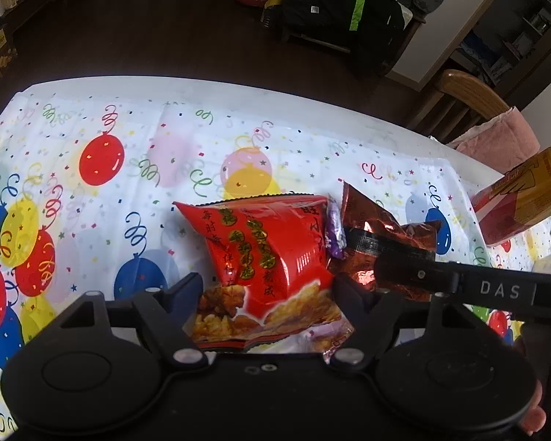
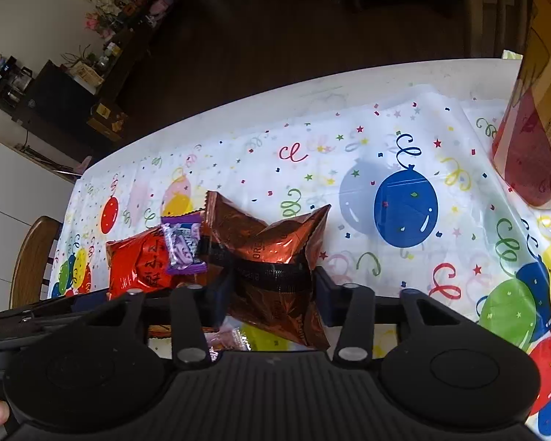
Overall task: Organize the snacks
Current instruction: 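Grasp the red chip bag with the left tool while the right tool grasps the brown foil packet, then carry the red chip bag and brown foil packet into the white box and release both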
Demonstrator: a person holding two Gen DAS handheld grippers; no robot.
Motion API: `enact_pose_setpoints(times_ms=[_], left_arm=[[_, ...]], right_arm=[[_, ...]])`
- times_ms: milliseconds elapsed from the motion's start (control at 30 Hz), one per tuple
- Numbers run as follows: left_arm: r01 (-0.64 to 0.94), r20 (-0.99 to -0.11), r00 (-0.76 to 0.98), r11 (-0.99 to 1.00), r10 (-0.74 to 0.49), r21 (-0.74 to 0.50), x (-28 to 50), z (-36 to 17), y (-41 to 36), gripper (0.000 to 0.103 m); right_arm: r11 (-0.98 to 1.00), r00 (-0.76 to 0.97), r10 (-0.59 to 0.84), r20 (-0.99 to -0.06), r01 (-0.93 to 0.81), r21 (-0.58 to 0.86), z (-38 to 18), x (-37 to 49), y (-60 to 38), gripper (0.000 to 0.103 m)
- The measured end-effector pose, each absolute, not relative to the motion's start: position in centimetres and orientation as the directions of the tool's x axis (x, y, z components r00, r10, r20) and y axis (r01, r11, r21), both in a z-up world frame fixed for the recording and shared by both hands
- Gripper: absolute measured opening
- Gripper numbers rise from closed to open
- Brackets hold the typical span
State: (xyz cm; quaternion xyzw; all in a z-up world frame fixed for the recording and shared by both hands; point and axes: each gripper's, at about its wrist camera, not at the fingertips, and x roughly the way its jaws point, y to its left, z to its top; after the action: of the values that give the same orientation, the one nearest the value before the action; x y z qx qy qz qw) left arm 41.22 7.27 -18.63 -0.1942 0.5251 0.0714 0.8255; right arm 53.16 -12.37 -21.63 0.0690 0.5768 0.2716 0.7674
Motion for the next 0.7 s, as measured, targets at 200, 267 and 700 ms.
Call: enact_pose_setpoints(times_ms=[200, 267, 700], left_arm=[[-0.316, -0.891, 0.450, 0.922, -0.063, -0.225, 40.4, -18.0, 7.4, 0.066], [-0.320, -0.888, 0.454, 0.918, -0.069, -0.235, 40.1, -17.8, 7.5, 0.063], [-0.310, -0.879, 0.472, 0.922, -0.065, -0.234, 36.6, -15.3, 8.1, 0.061]], right_arm=[[0.855, 0.225, 0.475, -0.851, -0.345, 0.387, -20.7, 52.1, -12.6, 0.034], [0.860, 0.232, 0.466, -0.854, -0.345, 0.376, -20.3, 51.7, -13.0, 0.034], [0.870, 0.264, 0.449, -0.854, -0.348, 0.350, -16.3, 47.9, -16.6, 0.032]])
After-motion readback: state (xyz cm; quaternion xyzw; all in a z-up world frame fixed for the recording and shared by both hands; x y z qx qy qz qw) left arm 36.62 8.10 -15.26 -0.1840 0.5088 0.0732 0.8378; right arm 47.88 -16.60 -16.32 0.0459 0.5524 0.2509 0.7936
